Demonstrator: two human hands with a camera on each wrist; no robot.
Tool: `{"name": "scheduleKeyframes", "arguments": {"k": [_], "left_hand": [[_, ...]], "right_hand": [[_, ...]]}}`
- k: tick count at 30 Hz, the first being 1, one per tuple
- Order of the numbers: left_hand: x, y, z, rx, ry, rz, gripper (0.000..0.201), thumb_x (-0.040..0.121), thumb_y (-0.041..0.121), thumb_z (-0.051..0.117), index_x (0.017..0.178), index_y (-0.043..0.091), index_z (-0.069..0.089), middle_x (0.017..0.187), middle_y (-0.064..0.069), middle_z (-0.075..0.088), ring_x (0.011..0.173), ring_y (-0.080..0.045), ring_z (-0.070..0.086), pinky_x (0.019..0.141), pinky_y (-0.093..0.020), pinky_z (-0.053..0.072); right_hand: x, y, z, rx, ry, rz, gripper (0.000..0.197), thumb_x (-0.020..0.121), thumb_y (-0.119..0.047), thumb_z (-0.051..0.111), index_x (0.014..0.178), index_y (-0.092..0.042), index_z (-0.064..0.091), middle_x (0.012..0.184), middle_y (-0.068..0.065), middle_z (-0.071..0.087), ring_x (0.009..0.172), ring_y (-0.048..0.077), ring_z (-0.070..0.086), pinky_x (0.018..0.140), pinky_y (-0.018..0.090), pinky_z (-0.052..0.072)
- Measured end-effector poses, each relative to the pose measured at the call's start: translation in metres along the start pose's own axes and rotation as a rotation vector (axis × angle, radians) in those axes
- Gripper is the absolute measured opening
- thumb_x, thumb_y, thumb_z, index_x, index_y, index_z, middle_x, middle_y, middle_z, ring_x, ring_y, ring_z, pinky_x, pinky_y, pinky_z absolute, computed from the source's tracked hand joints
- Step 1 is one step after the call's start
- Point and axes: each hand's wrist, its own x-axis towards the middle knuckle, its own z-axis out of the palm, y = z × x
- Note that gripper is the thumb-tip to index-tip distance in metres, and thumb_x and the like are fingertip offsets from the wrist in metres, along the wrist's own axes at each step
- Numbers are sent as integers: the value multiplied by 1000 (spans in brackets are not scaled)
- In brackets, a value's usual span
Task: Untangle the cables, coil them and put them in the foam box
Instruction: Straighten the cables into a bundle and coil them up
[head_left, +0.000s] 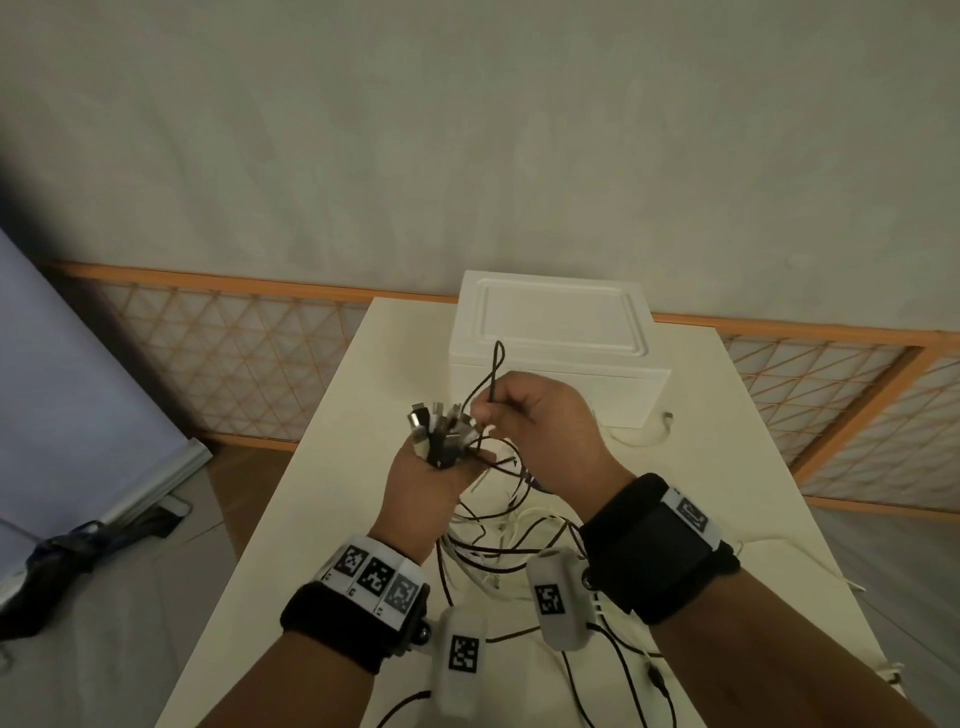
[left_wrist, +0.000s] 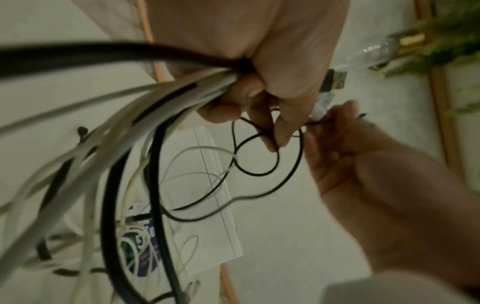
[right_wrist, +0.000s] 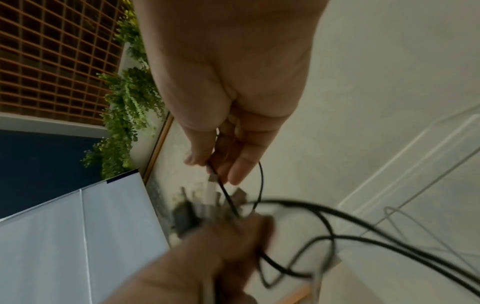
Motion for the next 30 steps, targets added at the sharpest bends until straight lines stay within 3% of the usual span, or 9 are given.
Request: {"name": "scheduleKeyframes", "arguments": {"k": [5,8,10,14,16,19,23,27,30], "left_hand": [[8,-34,-12,286,51,-50,25,74,16,80,94,18,65,86,3,69,86,-19,65,80,-27,48],[11,-44,-23,354,99,-94,23,76,15,79,92,19,62,86,6,66,89,-18,62,80,-25,42],[13,-53,-33,343,155,-164,25,75,11,79,92,15,61,86,-2,65,90,-25,63,78,-26,41],[18,-75,-57,343,264,-288,37,72,12,82,101,1,61,90,-23,67,92,-41,64,76,-39,48],[19,-80,-62,362,277,-318,40,70,15,83,102,2,63,86,-17,66,88,-39,65,77,-41,50],[20,-78,-62,357,262,-306,31,71,14,82,95,7,63,75,-9,62,74,-32,61,79,-44,51],[22,-73,-65,341,263,-275,29,71,12,82,95,10,65,72,-5,61,70,-26,56,79,-43,50],[22,-70,-64,340,222,-250,27,71,10,81,93,10,65,72,-2,62,69,-24,56,78,-40,48],[24,-69,-65,347,235,-275,26,72,12,81,92,12,64,74,-6,63,72,-28,58,80,-41,50]], "right_hand": [[4,-39,-25,274,204,-175,24,92,-4,53,75,-21,56,76,-1,66,76,18,65,66,30,55],[6,-55,-47,321,294,-258,20,91,-10,51,79,-25,54,71,0,64,68,21,63,63,34,55],[7,-55,-64,348,404,-288,21,94,-7,48,82,-23,53,69,4,58,61,21,57,58,35,54],[9,-38,-96,167,627,-241,24,94,-19,47,79,-35,55,68,2,45,57,16,43,52,37,42],[7,-28,-106,116,681,-200,26,97,-24,47,75,-37,55,67,3,44,59,18,39,55,38,36],[1,-18,-114,-55,695,-212,28,94,-22,48,78,-43,58,70,-3,50,65,12,46,62,34,40],[-6,-15,-120,-104,717,-248,26,95,-11,49,89,-34,60,69,-17,56,66,-4,49,65,10,38],[-10,-15,-128,-186,751,-277,17,95,-12,50,97,-24,62,71,-31,58,70,-9,52,70,4,37],[-16,-16,-139,-358,784,-328,19,96,-18,50,102,-14,68,81,-24,60,76,-7,52,78,7,38]]}}
